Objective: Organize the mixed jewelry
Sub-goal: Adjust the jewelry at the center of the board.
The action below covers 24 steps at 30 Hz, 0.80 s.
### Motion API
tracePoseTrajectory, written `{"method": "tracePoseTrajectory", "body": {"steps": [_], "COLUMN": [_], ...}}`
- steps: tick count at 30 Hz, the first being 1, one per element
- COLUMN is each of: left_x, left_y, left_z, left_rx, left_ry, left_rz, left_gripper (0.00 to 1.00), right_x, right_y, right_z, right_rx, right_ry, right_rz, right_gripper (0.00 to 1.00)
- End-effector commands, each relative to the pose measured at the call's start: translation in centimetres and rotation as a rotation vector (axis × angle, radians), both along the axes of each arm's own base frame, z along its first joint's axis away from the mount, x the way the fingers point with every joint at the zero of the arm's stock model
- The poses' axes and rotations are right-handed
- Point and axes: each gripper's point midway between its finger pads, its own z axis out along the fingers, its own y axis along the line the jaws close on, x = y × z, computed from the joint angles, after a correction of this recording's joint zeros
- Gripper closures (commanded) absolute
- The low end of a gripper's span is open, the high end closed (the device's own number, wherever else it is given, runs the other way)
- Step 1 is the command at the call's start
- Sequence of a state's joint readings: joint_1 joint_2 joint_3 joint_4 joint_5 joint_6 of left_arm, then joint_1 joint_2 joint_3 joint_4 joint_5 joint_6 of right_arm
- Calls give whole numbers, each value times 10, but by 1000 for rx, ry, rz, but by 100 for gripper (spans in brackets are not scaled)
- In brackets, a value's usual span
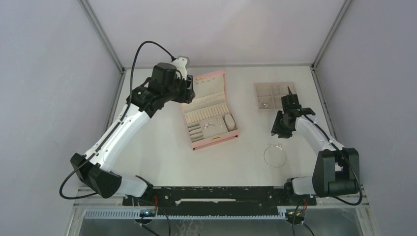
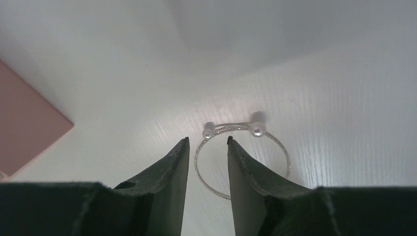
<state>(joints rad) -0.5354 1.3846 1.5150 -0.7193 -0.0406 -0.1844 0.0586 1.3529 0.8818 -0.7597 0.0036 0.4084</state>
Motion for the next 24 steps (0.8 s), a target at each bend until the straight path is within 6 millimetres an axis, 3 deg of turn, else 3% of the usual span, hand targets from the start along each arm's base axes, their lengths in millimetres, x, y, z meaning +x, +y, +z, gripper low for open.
{"method": "tracePoseTrajectory", "body": {"steps": [1, 5, 10, 18, 24], "left_x": [-5, -7, -10, -11, -14], "left_y": [1, 3, 6, 7, 9], "left_z": [14, 14, 15, 12, 8], "left_rx": [-43, -44, -40, -30, -22], "left_ry": [-37, -39, -40, -36, -27], "left_rz": [2, 3, 8, 4, 3], "left_gripper": [46, 46, 46, 45, 45], "right_x": [16, 25, 24, 15, -4], "right_y": [-6, -5, 1, 11, 13], "right_z": [15, 21, 15, -7, -21], "right_rx": [-122, -145, -105, -78, -76], "right_ry": [-72, -123, -107, 59, 193], "right_rz": [180, 308, 430, 579, 637], "right_gripper": [57, 54, 54, 55, 54]}}
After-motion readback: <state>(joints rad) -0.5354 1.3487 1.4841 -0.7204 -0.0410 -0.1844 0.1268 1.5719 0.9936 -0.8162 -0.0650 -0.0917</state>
